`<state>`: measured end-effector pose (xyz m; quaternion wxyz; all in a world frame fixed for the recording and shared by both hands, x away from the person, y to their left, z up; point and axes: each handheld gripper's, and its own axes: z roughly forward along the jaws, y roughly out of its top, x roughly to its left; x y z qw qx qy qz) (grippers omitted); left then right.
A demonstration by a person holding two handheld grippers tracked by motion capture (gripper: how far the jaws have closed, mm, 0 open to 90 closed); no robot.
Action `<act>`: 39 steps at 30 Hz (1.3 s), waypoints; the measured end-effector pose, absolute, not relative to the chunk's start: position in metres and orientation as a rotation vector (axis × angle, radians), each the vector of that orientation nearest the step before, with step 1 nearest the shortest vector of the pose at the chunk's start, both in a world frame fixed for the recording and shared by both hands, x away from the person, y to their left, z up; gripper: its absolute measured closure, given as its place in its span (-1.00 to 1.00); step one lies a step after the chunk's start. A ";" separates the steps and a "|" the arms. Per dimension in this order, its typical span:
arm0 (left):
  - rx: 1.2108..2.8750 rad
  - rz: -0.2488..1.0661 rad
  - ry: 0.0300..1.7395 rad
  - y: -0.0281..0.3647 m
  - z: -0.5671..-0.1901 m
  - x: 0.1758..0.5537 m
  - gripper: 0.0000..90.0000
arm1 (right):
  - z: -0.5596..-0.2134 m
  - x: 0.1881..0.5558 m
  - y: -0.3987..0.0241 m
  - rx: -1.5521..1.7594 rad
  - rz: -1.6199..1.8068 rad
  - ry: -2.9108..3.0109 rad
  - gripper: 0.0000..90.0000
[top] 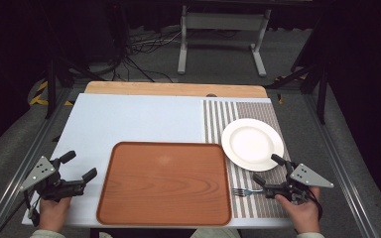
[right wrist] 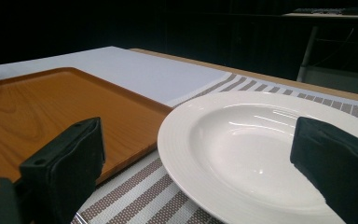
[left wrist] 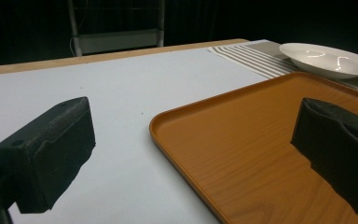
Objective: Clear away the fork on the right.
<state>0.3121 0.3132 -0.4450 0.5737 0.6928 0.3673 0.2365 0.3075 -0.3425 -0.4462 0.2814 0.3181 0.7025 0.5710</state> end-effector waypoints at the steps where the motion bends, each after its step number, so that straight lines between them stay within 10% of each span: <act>1: 1.624 0.554 0.861 0.313 -0.445 0.312 -1.00 | -0.446 0.307 -0.342 0.852 1.530 1.882 -0.91; 39: 1.670 0.542 0.881 0.312 -0.443 0.313 -0.97 | -0.405 0.316 -0.334 0.790 1.474 2.043 -0.90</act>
